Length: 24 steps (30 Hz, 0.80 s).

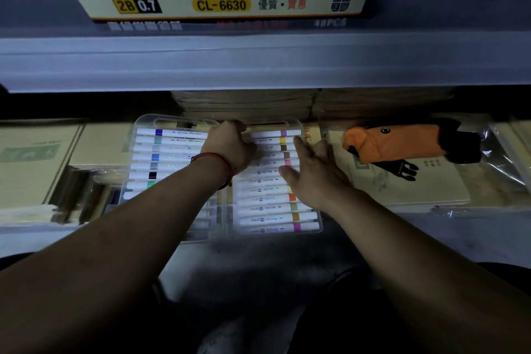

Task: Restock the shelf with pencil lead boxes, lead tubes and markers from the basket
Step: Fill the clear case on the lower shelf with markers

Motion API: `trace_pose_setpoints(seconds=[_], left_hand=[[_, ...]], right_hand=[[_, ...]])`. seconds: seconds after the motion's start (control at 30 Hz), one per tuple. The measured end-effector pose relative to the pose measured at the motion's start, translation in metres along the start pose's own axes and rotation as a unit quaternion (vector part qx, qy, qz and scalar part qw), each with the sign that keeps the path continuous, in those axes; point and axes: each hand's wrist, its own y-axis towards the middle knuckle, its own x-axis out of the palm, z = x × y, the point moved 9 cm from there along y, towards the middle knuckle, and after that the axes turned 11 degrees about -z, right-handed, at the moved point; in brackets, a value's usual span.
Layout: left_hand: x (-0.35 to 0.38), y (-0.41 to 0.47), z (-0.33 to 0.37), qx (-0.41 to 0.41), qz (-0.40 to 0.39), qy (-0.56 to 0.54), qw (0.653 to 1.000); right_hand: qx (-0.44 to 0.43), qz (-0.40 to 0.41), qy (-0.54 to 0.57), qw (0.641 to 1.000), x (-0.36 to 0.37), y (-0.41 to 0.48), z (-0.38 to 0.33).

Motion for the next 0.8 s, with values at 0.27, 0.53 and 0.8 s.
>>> trace_pose_setpoints(seconds=[0.27, 0.53, 0.8], left_hand=[[0.008, -0.005, -0.028, -0.021, 0.006, -0.325, 0.945], [0.004, -0.004, -0.033, -0.029, 0.045, -0.334, 0.941], [-0.009, -0.009, -0.013, 0.030, 0.072, -0.292, 0.953]], right_hand=[[0.018, 0.005, 0.005, 1.000, -0.001, 0.001, 0.003], [0.016, 0.013, -0.005, 1.000, -0.003, -0.001, 0.002], [0.008, 0.007, -0.002, 1.000, -0.003, -0.002, 0.003]])
